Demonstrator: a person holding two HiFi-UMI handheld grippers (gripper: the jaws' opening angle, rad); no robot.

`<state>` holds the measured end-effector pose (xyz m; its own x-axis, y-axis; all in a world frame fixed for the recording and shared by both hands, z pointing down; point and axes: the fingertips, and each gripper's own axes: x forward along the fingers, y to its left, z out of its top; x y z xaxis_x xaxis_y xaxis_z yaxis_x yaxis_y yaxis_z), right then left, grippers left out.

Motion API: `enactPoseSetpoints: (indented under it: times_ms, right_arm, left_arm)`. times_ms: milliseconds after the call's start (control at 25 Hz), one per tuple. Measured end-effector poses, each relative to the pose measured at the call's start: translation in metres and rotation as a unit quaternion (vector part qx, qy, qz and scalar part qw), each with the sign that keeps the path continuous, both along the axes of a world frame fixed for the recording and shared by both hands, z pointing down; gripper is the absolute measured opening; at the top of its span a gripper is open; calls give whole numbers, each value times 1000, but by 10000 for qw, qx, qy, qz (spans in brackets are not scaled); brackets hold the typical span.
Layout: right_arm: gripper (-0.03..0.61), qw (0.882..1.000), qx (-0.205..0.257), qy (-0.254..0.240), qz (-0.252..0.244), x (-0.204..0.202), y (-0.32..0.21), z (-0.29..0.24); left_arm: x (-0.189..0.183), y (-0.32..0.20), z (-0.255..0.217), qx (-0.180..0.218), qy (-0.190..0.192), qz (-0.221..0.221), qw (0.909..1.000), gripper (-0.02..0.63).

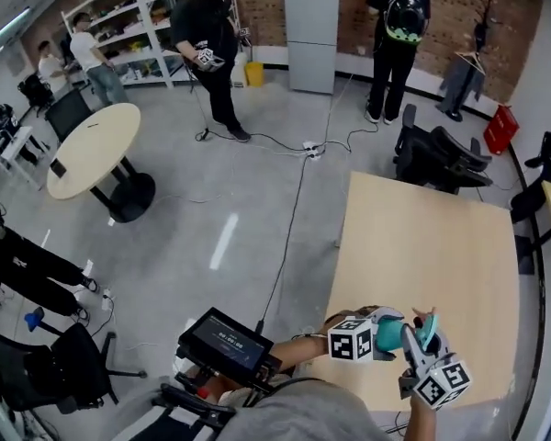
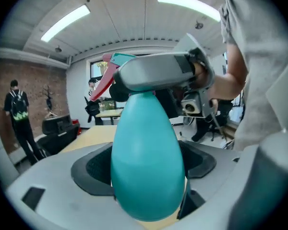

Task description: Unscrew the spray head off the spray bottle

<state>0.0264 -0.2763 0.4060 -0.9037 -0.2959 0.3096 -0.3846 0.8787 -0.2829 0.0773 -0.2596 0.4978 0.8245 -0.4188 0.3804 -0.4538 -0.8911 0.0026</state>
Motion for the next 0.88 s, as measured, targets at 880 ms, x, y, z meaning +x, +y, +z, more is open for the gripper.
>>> enactPoseSetpoints:
  times_ms: [880]
  right_arm:
    - [141, 7764, -285, 260, -6291, 7, 150, -68]
  left_arm:
    - [14, 133, -76, -779, 1361, 3891, 9077, 399]
